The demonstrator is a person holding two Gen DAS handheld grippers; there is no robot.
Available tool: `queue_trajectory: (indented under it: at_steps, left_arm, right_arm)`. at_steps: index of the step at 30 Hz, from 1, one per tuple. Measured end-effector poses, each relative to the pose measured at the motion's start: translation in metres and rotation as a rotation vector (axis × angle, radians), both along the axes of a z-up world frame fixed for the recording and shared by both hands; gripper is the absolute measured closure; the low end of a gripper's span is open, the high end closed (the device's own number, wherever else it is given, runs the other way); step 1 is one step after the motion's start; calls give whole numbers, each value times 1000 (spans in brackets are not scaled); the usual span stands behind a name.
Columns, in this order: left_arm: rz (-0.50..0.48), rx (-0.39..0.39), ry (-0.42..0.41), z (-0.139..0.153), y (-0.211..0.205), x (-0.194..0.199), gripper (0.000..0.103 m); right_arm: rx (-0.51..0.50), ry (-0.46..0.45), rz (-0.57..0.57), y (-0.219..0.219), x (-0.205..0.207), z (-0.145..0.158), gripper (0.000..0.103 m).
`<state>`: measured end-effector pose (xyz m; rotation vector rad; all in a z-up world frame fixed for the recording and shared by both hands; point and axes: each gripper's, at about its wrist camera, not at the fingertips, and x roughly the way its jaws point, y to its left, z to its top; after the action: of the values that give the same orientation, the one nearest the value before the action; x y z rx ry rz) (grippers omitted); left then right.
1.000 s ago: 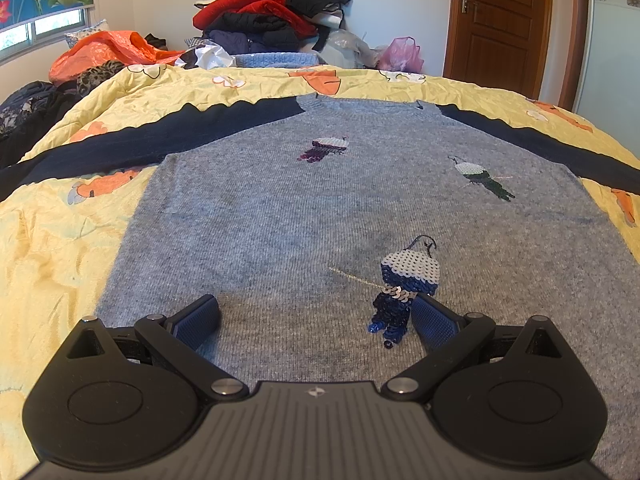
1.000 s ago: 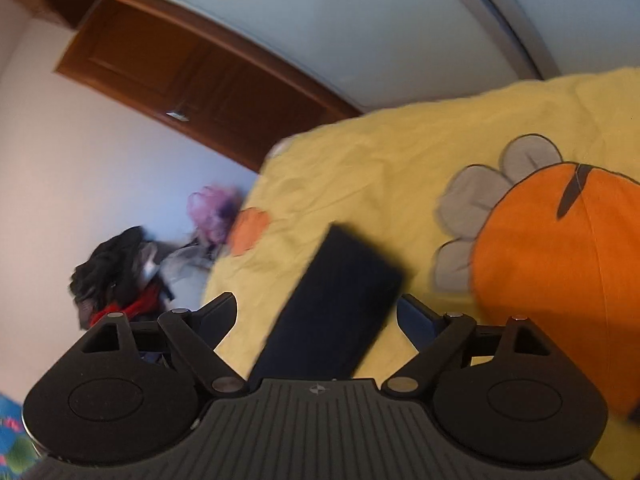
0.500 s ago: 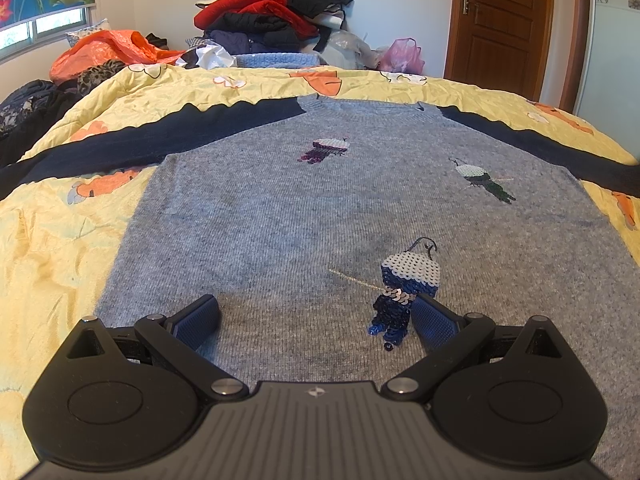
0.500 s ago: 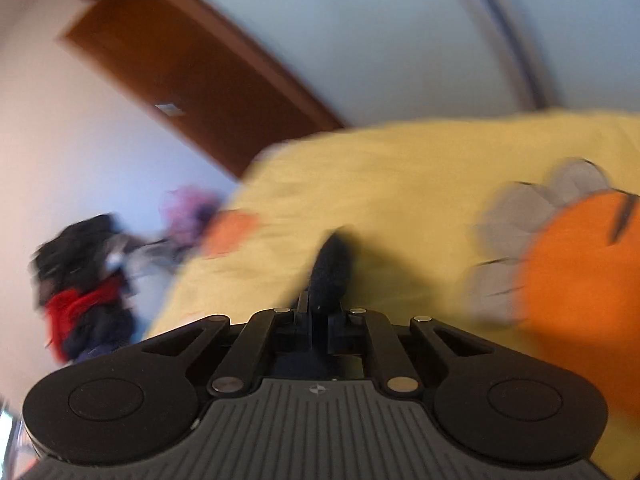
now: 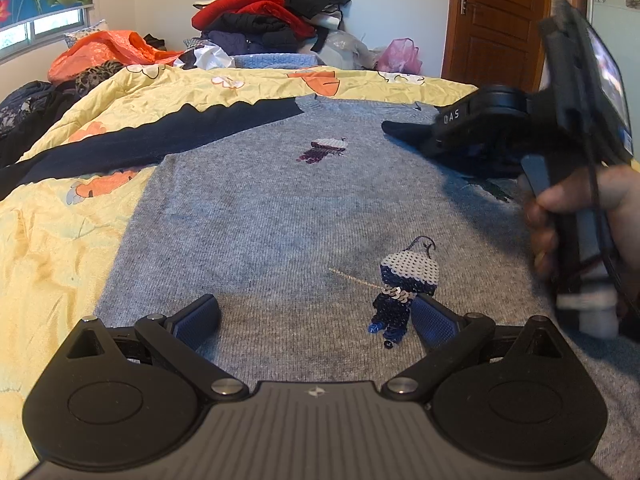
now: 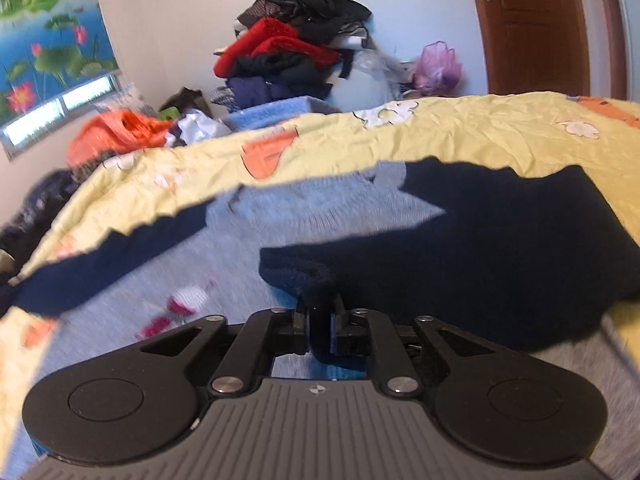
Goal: Fold small clothes
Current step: 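Grasp a navy sleeve cuff with the right tool and fold it across the body, then grasp the other navy sleeve with the left tool and fold it across the body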
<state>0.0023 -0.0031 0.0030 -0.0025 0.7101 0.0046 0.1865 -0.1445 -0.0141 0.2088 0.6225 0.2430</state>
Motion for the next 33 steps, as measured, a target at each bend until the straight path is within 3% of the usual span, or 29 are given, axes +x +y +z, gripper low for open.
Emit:
queue_trajectory:
  at_steps: [1,2,3,4,6,9,12,16,19,20,23,25,26,27,28,31,33]
  left_arm:
    - [1,-4,-2,0,1,0,0]
    - [1,-6,-3,0,1,0,0]
    - [1,-8,-4,-1,1,0,0]
    - [0,-10,-5,0,1,-1,0]
    - [-10,-22,-8,1,3,-2,0]
    - [-10,-103,2,15,12,8,0]
    - [-36,-277,-7,44,20,41,0]
    - [-121,-618,38,50,25,107,0]
    - [-119,-687,101,39,10,151,0]
    - [-126,-691,118,36,3,162,1]
    - [-155,-639,164,26,-23,187,18]
    - [-129,-546,227,13,-39,199,52]
    - [-122,-509,210,11,-45,201,58]
    - [-114,-466,195,11,-50,201,70]
    - [-107,-426,203,11,-54,204,92]
    - [-91,-374,191,17,-57,202,100]
    - [-105,-323,127,31,-55,195,100]
  right_arm:
    - [7,-13,15,2,-9,1,69]
    - [25,-21,25,-1,-16,5,44]
    - [40,-41,29,-5,-26,10,26]
    - [44,-75,36,-13,-39,15,22]
    - [18,-119,46,-28,-66,20,22]
    - [14,-94,66,-52,-100,17,22]
    - [-9,-79,81,-64,-127,10,22]
    - [7,-38,87,-69,-136,-3,13]
    - [54,-11,84,-74,-129,-7,4]
    - [59,-9,88,-74,-128,-7,3]
    - [61,-11,92,-73,-130,-7,2]
    - [78,-12,92,-75,-131,-7,2]
    - [87,-12,92,-76,-131,-7,2]
    - [94,-13,92,-77,-132,-7,2]
    - [100,-12,91,-78,-132,-7,2]
    - [113,-12,92,-79,-132,-7,2]
    - [114,-12,92,-79,-132,-7,2]
